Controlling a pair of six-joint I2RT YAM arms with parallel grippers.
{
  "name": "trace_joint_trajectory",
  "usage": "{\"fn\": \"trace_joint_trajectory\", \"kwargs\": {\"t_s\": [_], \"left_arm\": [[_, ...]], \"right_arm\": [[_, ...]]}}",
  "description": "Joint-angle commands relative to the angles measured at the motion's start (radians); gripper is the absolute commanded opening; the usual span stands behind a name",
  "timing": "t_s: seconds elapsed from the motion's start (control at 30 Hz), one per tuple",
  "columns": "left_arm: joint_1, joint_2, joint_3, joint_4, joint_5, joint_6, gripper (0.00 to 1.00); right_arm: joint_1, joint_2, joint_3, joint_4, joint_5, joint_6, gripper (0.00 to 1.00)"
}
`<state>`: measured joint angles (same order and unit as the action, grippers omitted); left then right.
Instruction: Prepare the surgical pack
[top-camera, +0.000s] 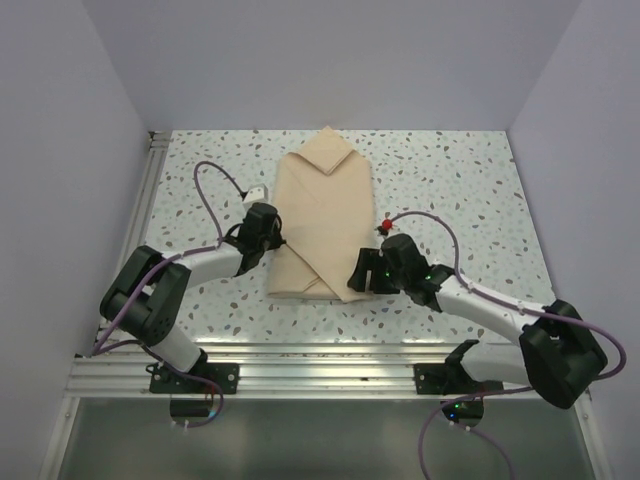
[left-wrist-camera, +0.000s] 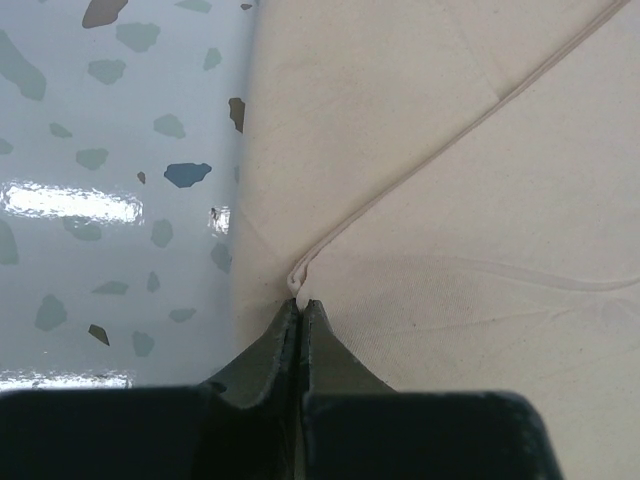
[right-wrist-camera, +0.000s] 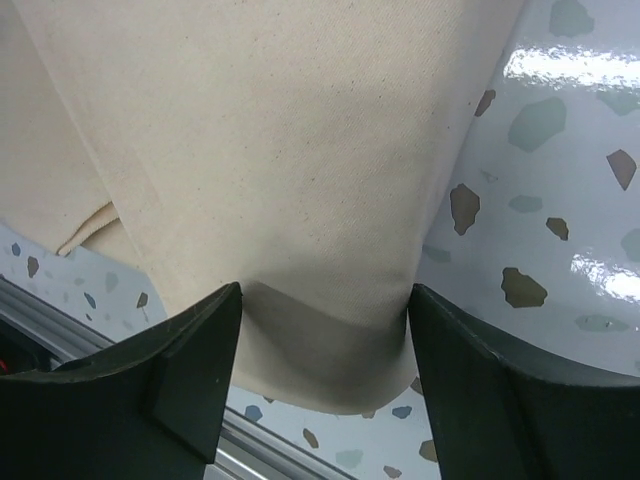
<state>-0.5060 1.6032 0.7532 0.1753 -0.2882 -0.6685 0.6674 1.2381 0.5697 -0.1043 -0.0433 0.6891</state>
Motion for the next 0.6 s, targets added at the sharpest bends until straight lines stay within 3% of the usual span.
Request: {"fn": "trace_joint_trajectory", "kwargs": {"t_s": [0.0, 0.13, 0.2, 0.27, 0.4, 0.47, 0.57], "left_arm": [[-0.017, -0.002, -0.026, -0.042, 0.0, -0.011, 0.0], [-0.012, 0.004, -0.011, -0.045, -0.022, 0.007, 0.0], [-0.009, 0.014, 0.001, -0.048, -0.022, 0.013, 0.0], [-0.008, 0.015, 0.006, -0.046, -0.023, 0.017, 0.0], [-0.009, 0.021, 0.014, -0.042, -0.023, 0.024, 0.0], [-0.008, 0.024, 0.018, -0.042, -0.023, 0.029, 0.0], [-0.009, 0.029, 0.024, -0.045, -0.025, 0.033, 0.0]], "right_arm": [[0.006, -0.054, 0.045, -0.078, 0.023, -0.008, 0.73], [0.0, -0.081, 0.114, -0.123, 0.031, -0.034, 0.75], [-0.026, -0.08, 0.134, -0.117, -0.001, -0.048, 0.71], [-0.055, -0.071, 0.153, -0.081, -0.053, -0.054, 0.61], [-0.173, -0.032, 0.145, 0.079, -0.335, -0.031, 0.39], [-0.201, -0.012, 0.137, 0.129, -0.406, -0.005, 0.25], [-0.209, 0.004, 0.099, 0.239, -0.509, 0.038, 0.11]]}}
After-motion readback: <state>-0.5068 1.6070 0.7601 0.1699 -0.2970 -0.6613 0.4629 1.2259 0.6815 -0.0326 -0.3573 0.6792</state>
